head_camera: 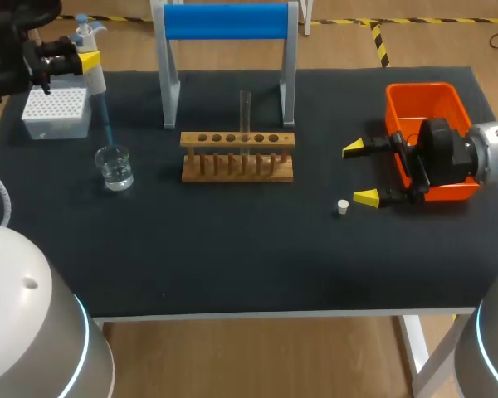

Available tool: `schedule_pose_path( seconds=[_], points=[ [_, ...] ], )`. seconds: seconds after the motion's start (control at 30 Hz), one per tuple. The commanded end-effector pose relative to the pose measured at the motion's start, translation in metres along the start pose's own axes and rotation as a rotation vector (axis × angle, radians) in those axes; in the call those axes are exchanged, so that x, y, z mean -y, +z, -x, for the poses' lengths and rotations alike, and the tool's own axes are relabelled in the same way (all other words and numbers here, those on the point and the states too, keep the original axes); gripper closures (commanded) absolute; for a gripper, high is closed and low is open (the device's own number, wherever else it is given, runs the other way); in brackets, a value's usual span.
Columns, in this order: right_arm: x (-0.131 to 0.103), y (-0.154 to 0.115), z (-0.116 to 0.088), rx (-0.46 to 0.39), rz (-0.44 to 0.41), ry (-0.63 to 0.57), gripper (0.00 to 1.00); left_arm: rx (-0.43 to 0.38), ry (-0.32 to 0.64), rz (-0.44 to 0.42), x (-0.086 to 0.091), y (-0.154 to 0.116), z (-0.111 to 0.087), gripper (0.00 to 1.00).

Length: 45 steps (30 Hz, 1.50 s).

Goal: Invert the test tube, pick up the pipette, mount the tip to pipette, aspirate from beaker and dispense into the tube, eject the tip, return the pipette, and cap with the stopper.

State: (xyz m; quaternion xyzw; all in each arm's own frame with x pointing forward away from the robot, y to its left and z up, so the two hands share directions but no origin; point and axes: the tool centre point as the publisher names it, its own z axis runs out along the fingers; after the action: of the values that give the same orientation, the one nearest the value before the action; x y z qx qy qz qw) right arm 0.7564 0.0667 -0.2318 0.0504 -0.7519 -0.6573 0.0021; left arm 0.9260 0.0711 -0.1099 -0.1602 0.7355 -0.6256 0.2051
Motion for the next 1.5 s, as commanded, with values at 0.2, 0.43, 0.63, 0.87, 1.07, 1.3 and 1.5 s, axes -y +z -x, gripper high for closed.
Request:
schedule_pose_path(
  seconds=[0.2,0.43,0.63,0.87,1.07,1.3,1.5],
  points=[
    [-0.001,0.0,-0.001,0.002,-0.002,0.0,0.0,0.003,-0.007,-0.004,-0.005,-0.003,0.002,1.0],
    [-0.001,0.0,-0.001,0.002,-0.002,0.0,0.0,0.008,-0.006,-0.006,-0.003,-0.005,0.0,1.0],
    [-0.001,0.0,-0.001,0.002,-0.002,0.0,0.0,0.008,-0.006,-0.006,-0.003,-0.005,0.0,1.0],
    [-0.001,0.0,-0.001,0.002,-0.002,0.0,0.0,0.008,-0.006,-0.006,-0.003,-0.005,0.0,1.0],
    [-0.001,0.0,-0.001,0.002,-0.002,0.0,0.0,0.008,-0.006,-0.006,-0.003,-0.005,0.0,1.0],
    [-0.005,0.005,-0.002,0.013,-0.039,-0.008,0.0,0.008,-0.006,-0.006,-0.003,-0.005,0.0,1.0],
    [-0.01,0.033,-0.001,0.036,-0.08,0.006,0.0,0.008,-0.006,-0.006,-0.003,-0.005,0.0,1.0]
  ],
)
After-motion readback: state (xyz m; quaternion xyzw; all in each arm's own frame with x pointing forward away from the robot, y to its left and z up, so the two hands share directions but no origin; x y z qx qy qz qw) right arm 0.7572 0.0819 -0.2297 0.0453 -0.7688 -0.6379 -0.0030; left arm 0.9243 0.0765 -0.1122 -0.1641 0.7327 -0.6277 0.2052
